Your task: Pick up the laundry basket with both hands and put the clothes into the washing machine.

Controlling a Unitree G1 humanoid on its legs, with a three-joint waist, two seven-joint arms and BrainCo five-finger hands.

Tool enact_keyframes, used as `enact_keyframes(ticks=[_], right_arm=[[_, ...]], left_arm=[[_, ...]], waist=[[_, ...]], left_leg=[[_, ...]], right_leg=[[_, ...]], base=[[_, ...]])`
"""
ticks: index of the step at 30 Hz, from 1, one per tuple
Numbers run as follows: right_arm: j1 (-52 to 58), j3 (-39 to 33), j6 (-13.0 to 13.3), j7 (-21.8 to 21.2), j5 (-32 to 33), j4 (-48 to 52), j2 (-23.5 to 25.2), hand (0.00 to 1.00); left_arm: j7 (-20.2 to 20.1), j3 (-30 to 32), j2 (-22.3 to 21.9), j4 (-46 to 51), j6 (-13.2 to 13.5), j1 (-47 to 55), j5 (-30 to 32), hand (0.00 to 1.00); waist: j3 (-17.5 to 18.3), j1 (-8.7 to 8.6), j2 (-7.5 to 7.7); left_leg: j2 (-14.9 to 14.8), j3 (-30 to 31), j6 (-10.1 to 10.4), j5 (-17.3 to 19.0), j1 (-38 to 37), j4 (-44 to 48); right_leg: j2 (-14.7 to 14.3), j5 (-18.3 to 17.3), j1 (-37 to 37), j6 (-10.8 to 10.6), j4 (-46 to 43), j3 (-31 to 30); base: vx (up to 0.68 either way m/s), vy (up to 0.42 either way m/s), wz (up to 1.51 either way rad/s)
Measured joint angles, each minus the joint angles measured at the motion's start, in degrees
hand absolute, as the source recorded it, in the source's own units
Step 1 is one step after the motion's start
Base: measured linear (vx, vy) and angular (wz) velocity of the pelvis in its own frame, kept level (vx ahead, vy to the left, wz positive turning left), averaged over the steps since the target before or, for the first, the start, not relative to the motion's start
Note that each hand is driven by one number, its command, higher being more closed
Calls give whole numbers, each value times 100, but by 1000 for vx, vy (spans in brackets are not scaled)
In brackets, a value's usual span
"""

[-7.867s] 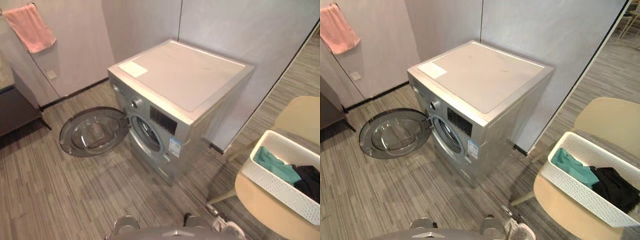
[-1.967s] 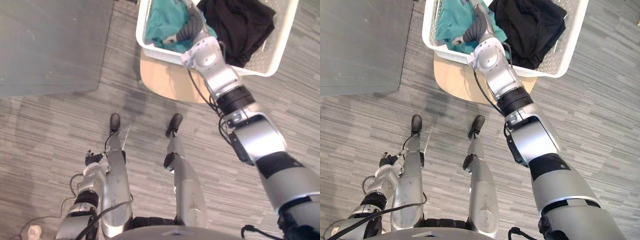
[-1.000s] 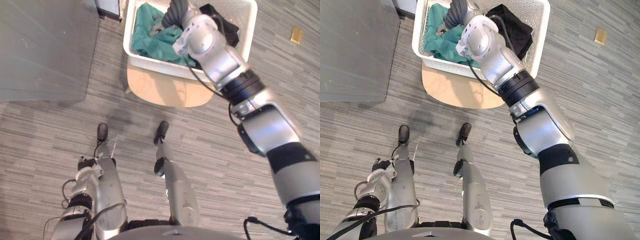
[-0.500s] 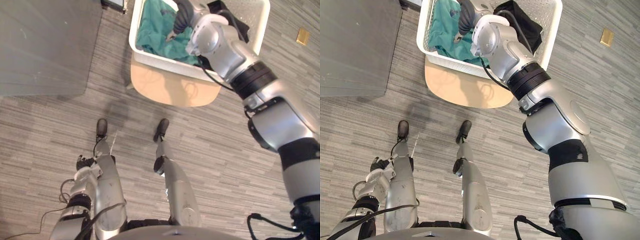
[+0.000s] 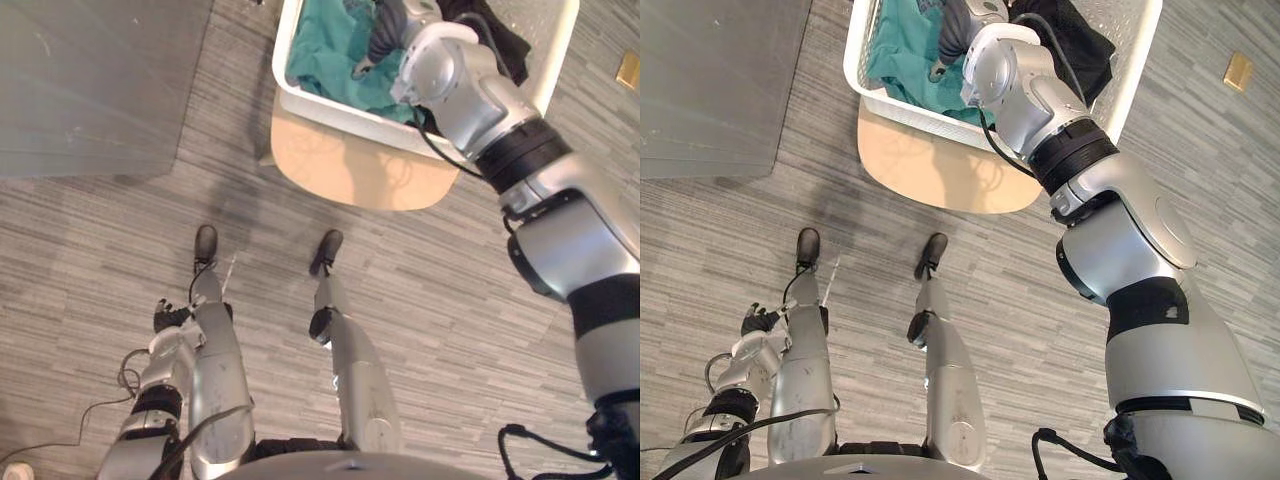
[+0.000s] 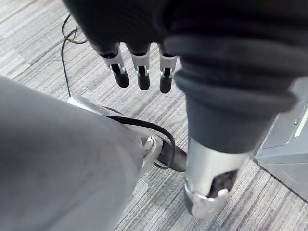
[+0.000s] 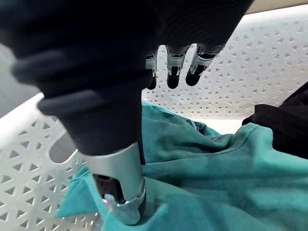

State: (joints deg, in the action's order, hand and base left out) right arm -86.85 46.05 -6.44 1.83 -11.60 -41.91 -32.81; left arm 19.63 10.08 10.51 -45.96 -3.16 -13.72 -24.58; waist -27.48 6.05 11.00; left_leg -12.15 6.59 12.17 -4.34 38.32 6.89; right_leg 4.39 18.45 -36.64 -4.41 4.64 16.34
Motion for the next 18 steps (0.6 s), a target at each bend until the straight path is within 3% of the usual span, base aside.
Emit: enact_keyframes(ticks=[4, 18], right_arm=[[-2, 0, 3, 7, -2, 41, -81, 0], [-171, -5, 3, 15, -7, 81, -307, 0]], left_arm=[[2, -16, -7, 80, 66, 0, -10, 0], [91, -22, -42, 266, 118, 14, -64, 0]], waist=[[-3, 18, -4], [-181, 260, -275]], left_leg=[[6, 42, -1, 2, 125, 15], [67, 242, -21, 23, 871, 233]], right_leg=[[0, -1, -100, -1, 1, 4], [27, -1, -624, -2, 4, 76]], base=[[-8, 5, 1], [-23, 0, 3]])
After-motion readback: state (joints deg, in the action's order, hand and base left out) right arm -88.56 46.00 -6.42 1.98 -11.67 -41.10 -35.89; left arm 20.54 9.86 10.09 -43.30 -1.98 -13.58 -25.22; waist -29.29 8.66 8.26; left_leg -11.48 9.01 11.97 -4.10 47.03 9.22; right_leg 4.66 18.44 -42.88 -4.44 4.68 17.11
